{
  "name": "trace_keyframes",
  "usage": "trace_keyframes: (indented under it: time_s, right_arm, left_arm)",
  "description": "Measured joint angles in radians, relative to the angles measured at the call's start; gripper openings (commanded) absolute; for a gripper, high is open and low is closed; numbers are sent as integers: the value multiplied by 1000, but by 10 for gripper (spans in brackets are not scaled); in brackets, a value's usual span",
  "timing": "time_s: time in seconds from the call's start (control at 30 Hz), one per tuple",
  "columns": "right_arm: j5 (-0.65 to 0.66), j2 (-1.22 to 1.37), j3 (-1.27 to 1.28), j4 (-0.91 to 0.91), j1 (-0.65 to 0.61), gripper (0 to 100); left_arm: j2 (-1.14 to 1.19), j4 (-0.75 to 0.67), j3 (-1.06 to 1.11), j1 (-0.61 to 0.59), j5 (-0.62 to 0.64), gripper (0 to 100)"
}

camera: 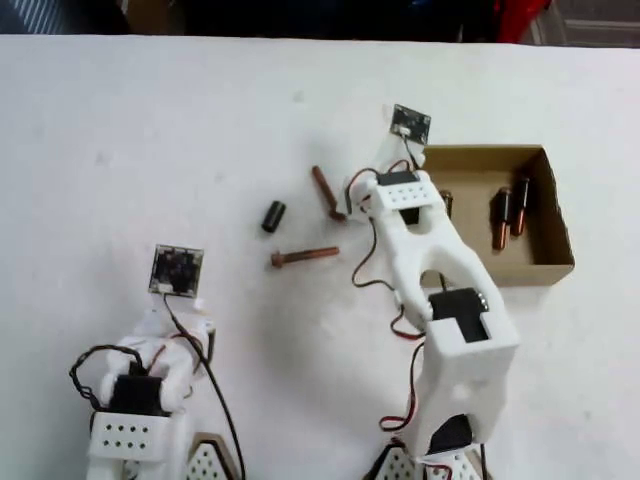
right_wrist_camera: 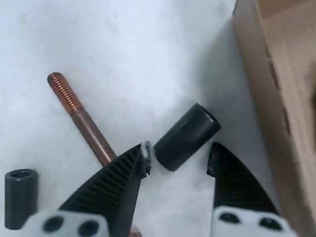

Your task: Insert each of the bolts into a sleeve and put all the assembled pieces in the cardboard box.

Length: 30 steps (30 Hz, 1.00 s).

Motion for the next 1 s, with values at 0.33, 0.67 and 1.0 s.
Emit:
trace_keyframes:
  time_s: [0.33, 0.67, 1.0]
  right_arm:
    - [-2, 23, -21, 2, 26, 43]
    - [152, 25, -23, 41, 26, 44]
    - [414, -92, -23, 245, 25, 44]
  left_arm:
    - [0, 0, 0, 0, 0, 23]
    - [0, 0, 0, 0, 0, 23]
    - [0, 0, 0, 0, 0, 23]
